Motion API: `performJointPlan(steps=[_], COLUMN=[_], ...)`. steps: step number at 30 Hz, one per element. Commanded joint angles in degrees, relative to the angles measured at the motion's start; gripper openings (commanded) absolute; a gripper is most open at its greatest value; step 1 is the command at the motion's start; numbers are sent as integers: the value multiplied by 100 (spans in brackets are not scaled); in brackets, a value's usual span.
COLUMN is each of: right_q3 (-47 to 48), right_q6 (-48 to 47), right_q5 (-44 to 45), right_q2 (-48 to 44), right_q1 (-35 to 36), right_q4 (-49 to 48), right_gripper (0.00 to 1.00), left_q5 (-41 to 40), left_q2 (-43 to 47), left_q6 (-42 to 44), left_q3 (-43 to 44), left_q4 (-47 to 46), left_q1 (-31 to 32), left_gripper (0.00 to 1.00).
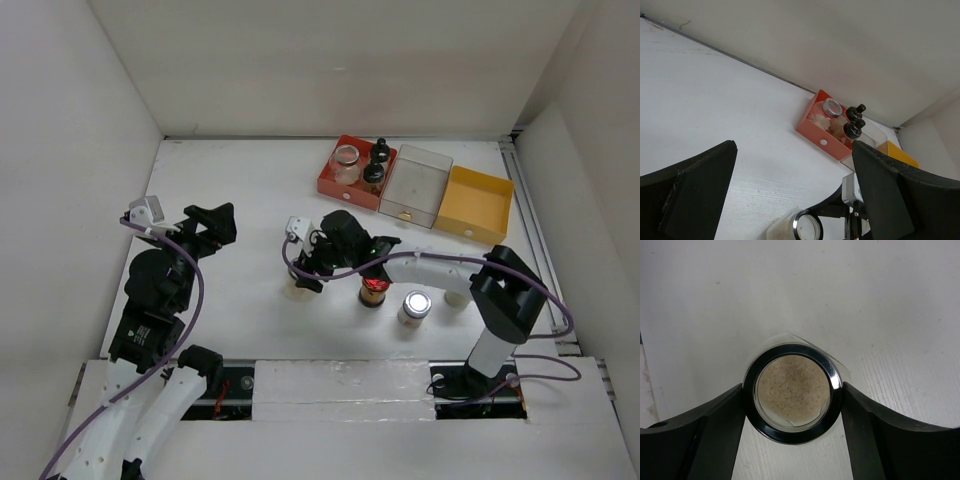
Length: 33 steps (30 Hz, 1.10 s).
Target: Organize the condiment bottles
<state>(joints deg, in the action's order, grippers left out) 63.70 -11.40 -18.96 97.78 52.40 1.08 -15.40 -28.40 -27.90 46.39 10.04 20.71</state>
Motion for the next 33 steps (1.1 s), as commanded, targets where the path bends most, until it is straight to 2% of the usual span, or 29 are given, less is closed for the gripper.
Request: performJointPlan(steps=[1, 7, 13, 19, 22, 25, 30, 33], right_q3=[160, 230, 283, 169, 317, 686, 1618, 2012], right_q6=[24, 401, 648, 718, 718, 771, 832, 894], right_q5=[-134, 374, 858, 1544, 1606, 1475, 956, 956], right_q2=[-74, -873, -1681, -2017, -1649, -842, 581, 1048], right_q1=[7, -326, -1547, -2997, -3672, -4166, -4616, -4678], right_q4=[-196, -784, -1022, -1022, -1093, -1198, -1514, -1620], right_gripper=[40, 40, 40, 40, 40, 40, 40, 40], left_q5=[46, 151, 204, 441, 598, 713, 828, 828], left_q2=[-60, -60, -113, -376, -577, -728, -1001, -1061], left_q6=[74, 74, 127, 180, 232, 294, 347, 347], left_q3=[-34, -34, -34, -34, 19, 71, 133, 133], left_q4=[-240, -240, -292, -292, -292, -240, -187, -187], left_q1=[-32, -32, -32, -32, -32, -32, -32, -32], left_gripper=[96, 96, 96, 96, 96, 96, 95, 95])
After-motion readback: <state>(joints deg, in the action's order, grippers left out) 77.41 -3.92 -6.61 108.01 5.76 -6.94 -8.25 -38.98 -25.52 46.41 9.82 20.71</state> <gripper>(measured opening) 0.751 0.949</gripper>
